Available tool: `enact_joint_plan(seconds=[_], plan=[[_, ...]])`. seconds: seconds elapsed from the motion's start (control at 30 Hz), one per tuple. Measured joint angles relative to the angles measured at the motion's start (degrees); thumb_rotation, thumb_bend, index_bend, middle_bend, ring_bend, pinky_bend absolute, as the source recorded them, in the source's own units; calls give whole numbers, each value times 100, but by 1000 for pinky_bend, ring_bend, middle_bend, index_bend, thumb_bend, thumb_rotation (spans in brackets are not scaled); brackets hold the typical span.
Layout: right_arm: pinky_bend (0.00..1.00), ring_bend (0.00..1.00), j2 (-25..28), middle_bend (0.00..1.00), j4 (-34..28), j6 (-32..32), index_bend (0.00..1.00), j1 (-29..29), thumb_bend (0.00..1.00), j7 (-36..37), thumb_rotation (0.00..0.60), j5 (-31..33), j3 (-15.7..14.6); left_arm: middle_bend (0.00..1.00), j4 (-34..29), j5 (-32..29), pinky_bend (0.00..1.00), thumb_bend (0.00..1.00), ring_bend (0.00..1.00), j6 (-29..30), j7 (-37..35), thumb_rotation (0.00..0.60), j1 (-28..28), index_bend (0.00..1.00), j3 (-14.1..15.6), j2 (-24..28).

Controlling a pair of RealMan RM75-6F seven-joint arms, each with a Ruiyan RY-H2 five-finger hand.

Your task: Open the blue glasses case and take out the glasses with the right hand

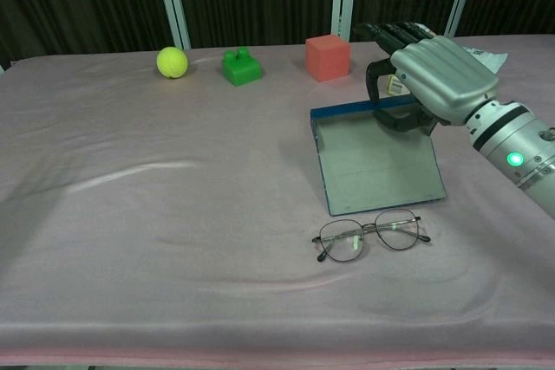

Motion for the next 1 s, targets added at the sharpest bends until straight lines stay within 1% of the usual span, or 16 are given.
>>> enact_joint_plan(seconds=[0.1,0.13,0.2,0.27,0.37,0.5,0.57,0.7,0.8,0.9,1.0], plan=[[0,47,0,135,162,-220,664,8,497,-31,600,108,46,0,-1,3,44,413,0,-12,8,600,-3,0,7,-5],[0,47,3,134,221,-353,634,6,497,-47,600,151,56,0,-2,1,44,412,0,-20,12,600,-4,0,8,-7],[0,45,11,127,297,-596,546,-1,497,-79,600,213,64,0,-5,-8,44,412,0,-41,27,600,-11,0,10,-14],[0,31,39,102,352,-937,425,-11,497,-131,600,280,61,0,-6,-16,44,413,0,-61,49,600,-17,0,13,-21],[0,13,153,74,336,-1472,332,-32,497,-177,600,409,62,0,-11,-26,44,413,0,-89,72,600,-26,0,17,-31],[0,2,415,53,104,-1700,292,-66,485,-151,600,500,57,0,-20,-46,45,413,0,-117,84,600,-40,0,12,-35],[0,0,586,41,-110,-1756,288,-92,460,-127,600,511,35,0,-20,-47,45,413,0,-108,83,600,-37,0,10,-36],[0,0,939,35,-709,-1773,297,-157,454,-49,600,461,-59,0,-18,-40,44,412,0,-73,64,600,-27,0,5,-36],[0,0,1336,32,-1384,-1775,309,-211,445,-22,600,368,-183,0,-17,-49,44,413,0,-66,54,600,-23,0,-1,-34],[0,0,1827,31,-2224,-1813,329,-253,430,-51,600,253,-339,0,-24,-44,44,413,0,-55,50,600,-19,0,1,-29],[0,0,2341,32,-3143,-1859,379,-288,432,-142,600,142,-489,0,-27,-28,45,413,0,-34,40,600,-12,0,5,-26]])
